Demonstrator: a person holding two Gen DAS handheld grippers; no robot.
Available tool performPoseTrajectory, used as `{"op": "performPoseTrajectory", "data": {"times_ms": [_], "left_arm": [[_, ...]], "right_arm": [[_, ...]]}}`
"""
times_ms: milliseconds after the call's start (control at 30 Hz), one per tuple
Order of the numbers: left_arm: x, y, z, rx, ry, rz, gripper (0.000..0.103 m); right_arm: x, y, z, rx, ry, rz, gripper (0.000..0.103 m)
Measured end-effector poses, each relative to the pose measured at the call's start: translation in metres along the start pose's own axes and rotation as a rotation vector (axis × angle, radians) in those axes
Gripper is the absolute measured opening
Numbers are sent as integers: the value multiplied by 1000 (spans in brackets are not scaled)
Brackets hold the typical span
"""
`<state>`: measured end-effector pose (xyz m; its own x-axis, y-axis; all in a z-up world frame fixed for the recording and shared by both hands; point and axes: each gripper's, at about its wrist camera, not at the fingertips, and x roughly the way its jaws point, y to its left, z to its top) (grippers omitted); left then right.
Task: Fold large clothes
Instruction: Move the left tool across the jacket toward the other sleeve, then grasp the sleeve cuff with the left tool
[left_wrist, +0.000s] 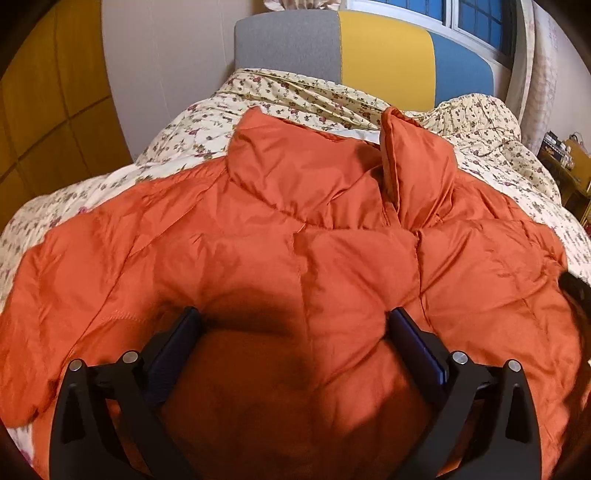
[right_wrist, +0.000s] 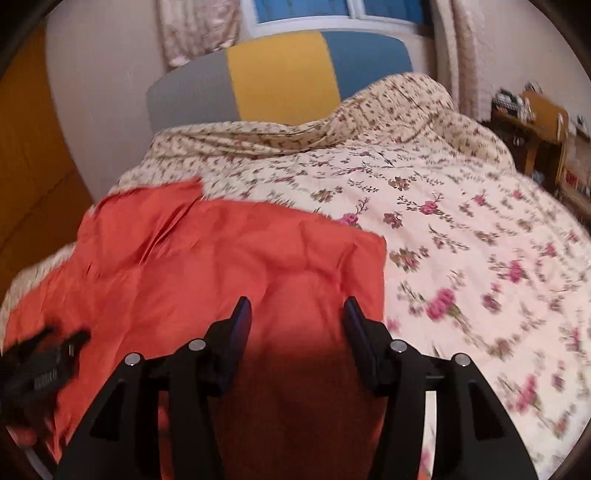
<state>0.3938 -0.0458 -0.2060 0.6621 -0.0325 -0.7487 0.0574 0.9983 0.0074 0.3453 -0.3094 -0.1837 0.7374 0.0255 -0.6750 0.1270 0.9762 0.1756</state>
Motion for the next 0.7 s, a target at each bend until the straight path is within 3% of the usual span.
{"op": "performPoseTrajectory", "data": {"times_ms": [133, 300, 367, 500, 700], "left_arm": [[-27, 11, -10, -48, -23, -36, 100], [-63, 38, -27, -96, -67, -28, 100], [-77, 60, -36, -138, -90, -25, 100], [-99, 112, -55, -250, -124, 25, 100], [-130, 193, -86, -435, -147, 166, 100]], "right_arm": [[-20, 2, -17, -35, 10, -61, 55], [6, -7, -28, 4, 111, -104, 77], [13, -11, -28, 18, 141, -104, 81], [13, -12, -30, 14, 131, -125, 85], [14, -9, -30, 5, 125, -163, 91]]}}
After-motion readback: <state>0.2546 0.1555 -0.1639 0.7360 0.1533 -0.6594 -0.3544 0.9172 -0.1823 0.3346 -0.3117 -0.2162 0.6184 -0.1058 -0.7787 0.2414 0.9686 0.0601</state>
